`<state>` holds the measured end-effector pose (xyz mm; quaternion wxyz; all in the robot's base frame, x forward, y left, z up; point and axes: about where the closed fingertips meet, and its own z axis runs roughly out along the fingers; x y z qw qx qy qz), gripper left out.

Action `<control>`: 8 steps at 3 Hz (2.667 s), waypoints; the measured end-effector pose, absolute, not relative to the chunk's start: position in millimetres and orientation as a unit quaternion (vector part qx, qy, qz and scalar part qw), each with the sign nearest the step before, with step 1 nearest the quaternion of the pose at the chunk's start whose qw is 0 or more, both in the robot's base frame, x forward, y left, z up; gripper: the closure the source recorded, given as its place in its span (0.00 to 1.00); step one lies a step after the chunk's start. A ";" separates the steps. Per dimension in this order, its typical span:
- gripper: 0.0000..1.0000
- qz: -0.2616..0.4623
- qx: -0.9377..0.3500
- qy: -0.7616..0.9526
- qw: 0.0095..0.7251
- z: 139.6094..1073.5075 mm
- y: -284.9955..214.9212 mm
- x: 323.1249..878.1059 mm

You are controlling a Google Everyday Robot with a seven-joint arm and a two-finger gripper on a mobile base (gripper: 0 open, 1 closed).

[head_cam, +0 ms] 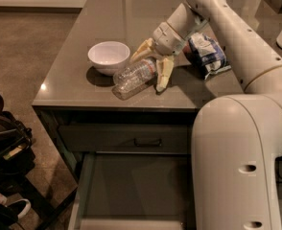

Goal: Place water bottle into middle drawer

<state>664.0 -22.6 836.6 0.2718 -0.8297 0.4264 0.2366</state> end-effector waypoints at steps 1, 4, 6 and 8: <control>0.64 0.237 -0.830 0.426 0.272 836.6 -22.6 664.0; 1.00 0.237 -0.830 0.426 0.272 836.6 -22.6 664.0; 1.00 0.245 -0.808 0.451 0.289 855.5 -45.1 643.2; 1.00 0.260 -0.735 0.537 0.322 885.4 -105.8 550.8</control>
Offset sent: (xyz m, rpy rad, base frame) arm 0.0000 0.0000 0.0000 0.0000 0.0000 0.0000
